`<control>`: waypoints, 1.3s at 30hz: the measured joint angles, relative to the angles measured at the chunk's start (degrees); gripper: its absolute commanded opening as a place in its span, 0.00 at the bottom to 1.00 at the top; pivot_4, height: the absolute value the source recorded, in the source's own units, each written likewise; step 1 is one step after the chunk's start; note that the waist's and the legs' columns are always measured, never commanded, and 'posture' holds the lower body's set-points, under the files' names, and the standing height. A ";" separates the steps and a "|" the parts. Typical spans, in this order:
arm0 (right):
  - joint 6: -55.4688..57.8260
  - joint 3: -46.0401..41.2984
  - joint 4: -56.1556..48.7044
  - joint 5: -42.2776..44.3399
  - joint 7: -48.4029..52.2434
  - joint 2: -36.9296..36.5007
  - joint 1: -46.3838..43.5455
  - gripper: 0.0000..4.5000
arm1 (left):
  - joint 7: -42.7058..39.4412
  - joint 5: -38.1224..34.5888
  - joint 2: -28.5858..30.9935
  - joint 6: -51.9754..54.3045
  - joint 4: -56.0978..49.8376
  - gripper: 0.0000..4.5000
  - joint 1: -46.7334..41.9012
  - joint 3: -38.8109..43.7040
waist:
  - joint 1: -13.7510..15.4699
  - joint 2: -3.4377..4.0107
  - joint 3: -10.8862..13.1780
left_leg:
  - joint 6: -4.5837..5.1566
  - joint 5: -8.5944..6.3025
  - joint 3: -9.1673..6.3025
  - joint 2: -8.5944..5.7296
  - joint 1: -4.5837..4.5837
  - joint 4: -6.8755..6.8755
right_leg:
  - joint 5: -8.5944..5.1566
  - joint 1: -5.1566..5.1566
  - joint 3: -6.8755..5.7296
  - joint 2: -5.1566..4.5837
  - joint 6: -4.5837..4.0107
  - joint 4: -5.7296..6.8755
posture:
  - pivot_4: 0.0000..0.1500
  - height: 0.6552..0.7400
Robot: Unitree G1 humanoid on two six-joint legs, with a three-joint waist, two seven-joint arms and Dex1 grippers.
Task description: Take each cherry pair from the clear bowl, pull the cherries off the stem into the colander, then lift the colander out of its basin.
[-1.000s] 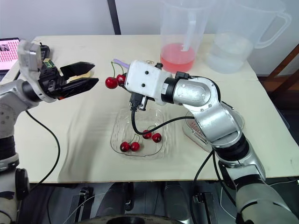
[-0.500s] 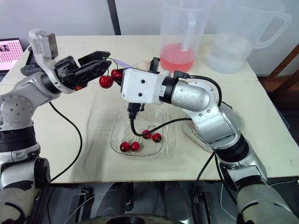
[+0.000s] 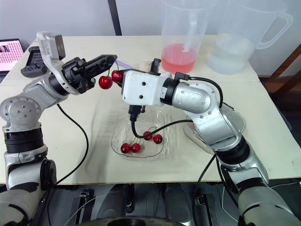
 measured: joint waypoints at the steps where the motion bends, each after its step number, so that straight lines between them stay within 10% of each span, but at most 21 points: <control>1: 0.69 -0.09 0.00 0.20 0.22 0.05 0.00 0.24 | 0.00 -0.10 0.00 0.01 0.00 0.00 0.00 0.00 | 0.01 0.00 0.00 | 0.00 0.00 0.00 0.00 0.01 0.00 | 0.00 0.01 0.00 0.00 0.00 0.00 | 1.00 0.98; 8: 11.50 -7.54 -0.20 11.10 2.34 2.29 0.97 0.99 | -0.08 -0.32 0.05 -0.06 0.01 0.00 -0.01 0.00 | 0.10 0.00 0.00 | 0.00 0.00 -0.01 0.00 0.04 -0.01 | 0.00 0.07 0.00 0.00 -0.01 -0.05 | 1.00 0.98; 18: 43.55 -29.92 -0.43 42.88 -5.22 14.70 1.81 0.99 | -0.27 -3.26 0.00 0.86 -1.76 0.00 0.37 0.17 | -0.06 0.01 0.01 | 0.00 0.00 -0.03 0.01 0.15 -0.14 | 0.00 0.13 -0.01 0.00 -0.02 -0.07 | 1.00 0.98; 28: 51.04 -30.86 2.20 52.05 -15.39 19.89 0.72 0.99 | 0.21 -7.54 0.04 2.94 -4.97 0.00 0.62 0.13 | -0.03 0.01 0.01 | 0.01 0.00 -0.02 0.01 0.16 -0.15 | -0.02 0.15 0.00 0.00 -0.04 -0.12 | 1.00 0.98; 36: 50.79 -30.82 3.75 56.11 -19.37 20.54 0.74 0.14 | 1.01 -8.13 0.20 3.38 -5.89 0.00 0.62 -0.34 | -0.17 0.01 0.01 | 0.01 -0.01 -0.02 0.01 0.16 -0.17 | -0.03 0.15 0.01 0.01 -0.06 -0.13 | 1.00 0.98; 39: 50.70 -30.76 3.77 57.72 -19.98 19.91 0.90 0.09 | 0.89 -8.30 0.55 3.78 -6.07 0.00 0.67 -0.41 | -0.17 0.01 0.01 | 0.01 -0.01 -0.02 0.01 0.16 -0.17 | -0.12 0.15 0.00 0.01 -0.21 -0.14 | 1.00 0.98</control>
